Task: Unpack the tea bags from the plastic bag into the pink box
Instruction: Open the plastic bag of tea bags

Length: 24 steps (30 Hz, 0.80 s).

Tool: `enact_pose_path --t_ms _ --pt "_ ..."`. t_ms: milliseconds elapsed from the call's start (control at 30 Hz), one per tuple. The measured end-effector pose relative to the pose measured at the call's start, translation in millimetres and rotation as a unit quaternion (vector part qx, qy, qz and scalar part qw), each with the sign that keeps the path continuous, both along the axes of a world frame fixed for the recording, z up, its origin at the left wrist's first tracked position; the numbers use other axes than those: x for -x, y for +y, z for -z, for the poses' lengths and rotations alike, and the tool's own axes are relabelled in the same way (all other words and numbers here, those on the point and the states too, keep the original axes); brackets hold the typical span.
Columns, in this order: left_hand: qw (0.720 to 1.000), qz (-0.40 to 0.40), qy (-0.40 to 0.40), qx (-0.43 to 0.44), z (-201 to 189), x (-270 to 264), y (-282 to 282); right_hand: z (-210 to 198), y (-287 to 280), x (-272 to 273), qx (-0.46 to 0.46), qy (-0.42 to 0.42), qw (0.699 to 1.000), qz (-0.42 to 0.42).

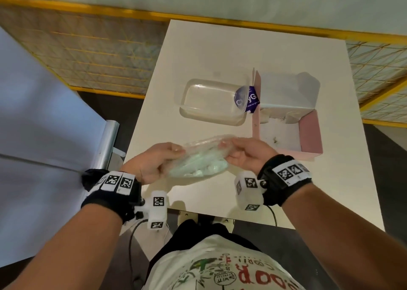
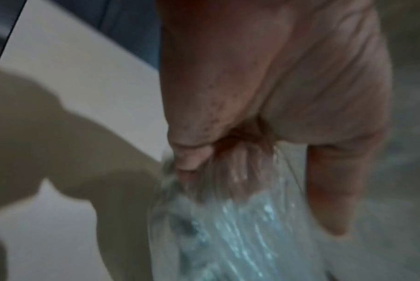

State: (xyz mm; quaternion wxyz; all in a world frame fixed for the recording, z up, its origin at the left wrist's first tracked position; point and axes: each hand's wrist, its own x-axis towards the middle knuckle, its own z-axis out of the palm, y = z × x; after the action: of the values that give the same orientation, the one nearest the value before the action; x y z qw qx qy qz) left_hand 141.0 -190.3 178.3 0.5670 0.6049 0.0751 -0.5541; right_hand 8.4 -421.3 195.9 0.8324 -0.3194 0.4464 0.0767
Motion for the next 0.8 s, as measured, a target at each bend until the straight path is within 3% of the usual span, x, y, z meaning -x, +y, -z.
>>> enact_pose_path --t_ms 67,100,200,267,333,367,433,500,533,600,633,667,733,800 --pt "0.990 0.067 -0.094 -0.082 3 0 4 2 0 -2 -0.060 -0.019 0.998 0.017" --pt "0.986 0.064 -0.111 -0.104 5 0 4 3 2 -4 -0.078 -0.015 0.997 0.026" --pt "0.991 -0.078 -0.055 -0.092 -2 4 -5 0 5 -1 -0.097 -0.035 0.995 -0.005" --pt "0.979 -0.196 0.048 -0.032 -10 5 -12 2 1 6 0.025 -0.038 0.989 -0.138" --pt "0.958 -0.263 0.110 0.008 -10 6 -16 2 6 14 0.247 -0.012 0.923 -0.293" --pt "0.948 -0.287 0.133 0.018 -8 5 -17 6 9 15 0.328 -0.005 0.893 -0.308" --pt "0.926 -0.326 0.180 0.067 -1 6 -21 14 14 15 0.425 -0.006 0.866 -0.266" --pt "0.916 -0.309 0.217 0.137 6 6 -21 21 13 8 0.474 0.032 0.855 -0.210" --pt "0.926 -0.272 0.212 0.156 5 6 -18 24 11 4 0.470 0.053 0.861 -0.187" --pt "0.961 -0.164 0.150 0.164 0 4 -13 27 4 -3 0.344 0.082 0.927 -0.125" --pt "0.979 -0.114 0.094 0.141 0 4 -10 27 1 -7 0.220 0.080 0.969 -0.072" --pt "0.993 -0.065 0.026 0.092 0 4 -8 24 -1 -9 0.100 0.071 0.992 -0.019" --pt "0.994 0.009 -0.105 -0.042 1 5 -4 19 -4 -10 -0.050 0.046 0.997 0.042" --pt "0.983 0.027 -0.150 -0.103 7 5 -3 18 -1 -11 -0.107 0.031 0.993 0.050"
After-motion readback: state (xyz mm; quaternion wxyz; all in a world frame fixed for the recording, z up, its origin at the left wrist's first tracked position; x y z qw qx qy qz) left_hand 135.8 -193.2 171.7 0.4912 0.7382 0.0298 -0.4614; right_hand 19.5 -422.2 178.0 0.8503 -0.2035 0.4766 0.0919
